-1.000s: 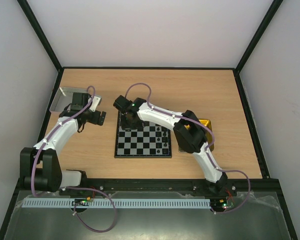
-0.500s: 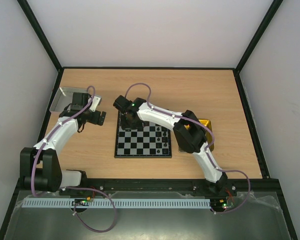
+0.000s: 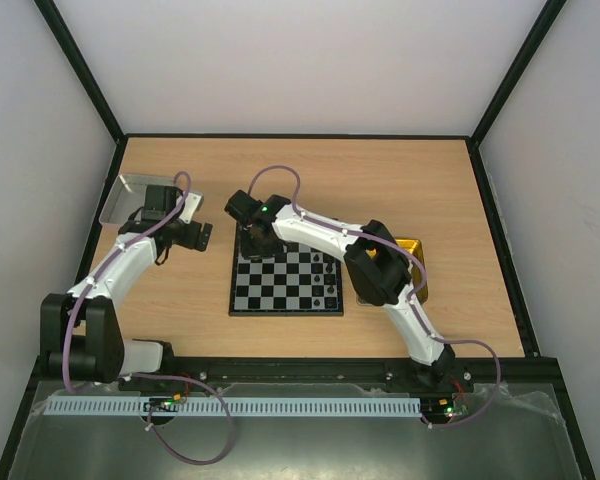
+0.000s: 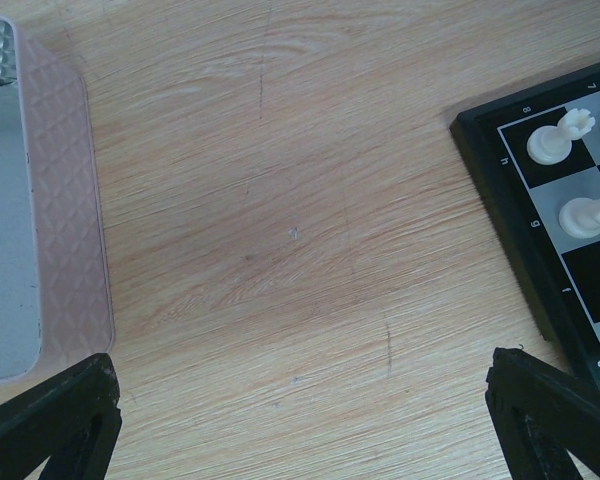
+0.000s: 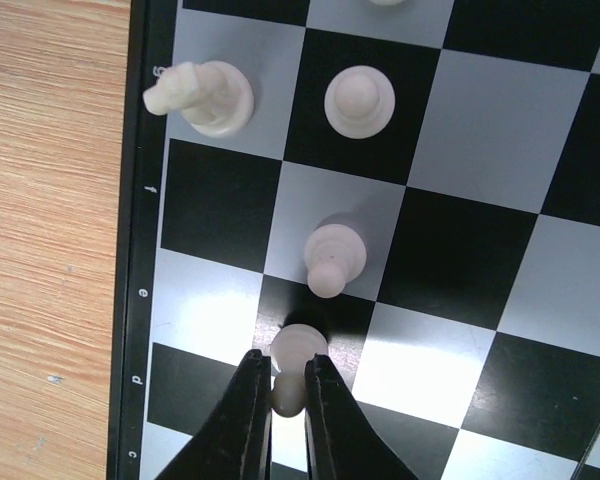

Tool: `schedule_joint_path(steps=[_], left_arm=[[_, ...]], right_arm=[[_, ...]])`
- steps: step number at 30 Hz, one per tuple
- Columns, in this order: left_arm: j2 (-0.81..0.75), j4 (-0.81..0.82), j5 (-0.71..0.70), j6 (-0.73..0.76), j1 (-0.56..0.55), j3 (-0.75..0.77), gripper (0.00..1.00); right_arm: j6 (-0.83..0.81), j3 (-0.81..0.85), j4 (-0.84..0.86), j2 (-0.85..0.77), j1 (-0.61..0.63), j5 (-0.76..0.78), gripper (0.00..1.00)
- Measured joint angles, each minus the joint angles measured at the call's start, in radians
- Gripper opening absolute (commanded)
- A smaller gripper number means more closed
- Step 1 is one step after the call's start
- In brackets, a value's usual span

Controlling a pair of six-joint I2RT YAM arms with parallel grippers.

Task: Set up the chess pieces on the board
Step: Place the chess piece on the chessboard.

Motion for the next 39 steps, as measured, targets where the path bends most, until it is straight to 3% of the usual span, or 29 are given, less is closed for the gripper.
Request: schedule_joint_path(steps=[27, 39], left_arm=[[0.001, 0.0, 0.0, 0.0, 0.0, 0.0, 1.0], [0.001, 0.0, 0.0, 0.0, 0.0, 0.0, 1.0]], right_arm=[[-0.007, 0.006, -0.003, 0.0, 0.0, 0.0, 0.11], [-0.007, 0.006, -0.015, -0.001, 0.0, 0.011, 0.19]])
